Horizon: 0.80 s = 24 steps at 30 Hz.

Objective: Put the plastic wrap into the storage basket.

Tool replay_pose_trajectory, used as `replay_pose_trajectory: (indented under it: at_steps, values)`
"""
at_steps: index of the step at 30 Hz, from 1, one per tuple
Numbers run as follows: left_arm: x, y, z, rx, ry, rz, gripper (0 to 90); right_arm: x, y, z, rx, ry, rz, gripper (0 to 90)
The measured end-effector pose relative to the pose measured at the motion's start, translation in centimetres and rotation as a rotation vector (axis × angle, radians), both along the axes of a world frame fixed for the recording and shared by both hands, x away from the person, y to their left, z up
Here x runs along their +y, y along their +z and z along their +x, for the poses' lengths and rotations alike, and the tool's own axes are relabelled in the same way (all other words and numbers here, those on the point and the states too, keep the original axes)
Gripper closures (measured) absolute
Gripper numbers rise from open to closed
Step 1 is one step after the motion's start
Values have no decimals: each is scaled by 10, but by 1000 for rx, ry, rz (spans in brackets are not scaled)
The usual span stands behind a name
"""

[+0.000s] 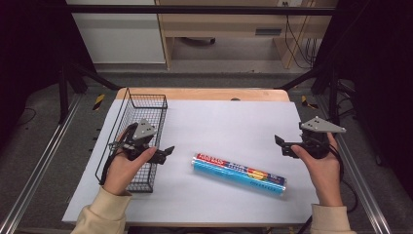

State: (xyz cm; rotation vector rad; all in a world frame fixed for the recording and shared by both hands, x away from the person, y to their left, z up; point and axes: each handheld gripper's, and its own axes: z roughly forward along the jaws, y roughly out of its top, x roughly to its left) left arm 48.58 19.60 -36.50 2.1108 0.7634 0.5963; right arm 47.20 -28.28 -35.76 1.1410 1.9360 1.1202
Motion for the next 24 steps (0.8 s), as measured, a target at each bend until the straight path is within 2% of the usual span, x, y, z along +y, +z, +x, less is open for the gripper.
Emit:
replay_pose_trajectory:
  at_steps: [8, 11, 13, 17, 22, 24]
  values:
    - [0, 1, -1, 0, -7, -2, 36, 0, 2, -4, 8, 11, -20, 53]
    - [-2, -1, -1, 5, -17, 1, 36, 2, 0, -5, 21, 42, -37, 59]
    - [-3, -2, -2, 10, -25, 16, 36, 5, -2, -6, 41, 67, -70, 69]
    - [-4, -2, -2, 12, -38, 31, 36, 12, -5, -9, 90, 142, -120, 72]
    - [-6, -5, -3, 22, -42, 35, 36, 22, -11, -12, 183, 287, -164, 92]
    - [-6, -4, -3, 21, -46, 34, 36, 25, -15, -13, 211, 324, -200, 102]
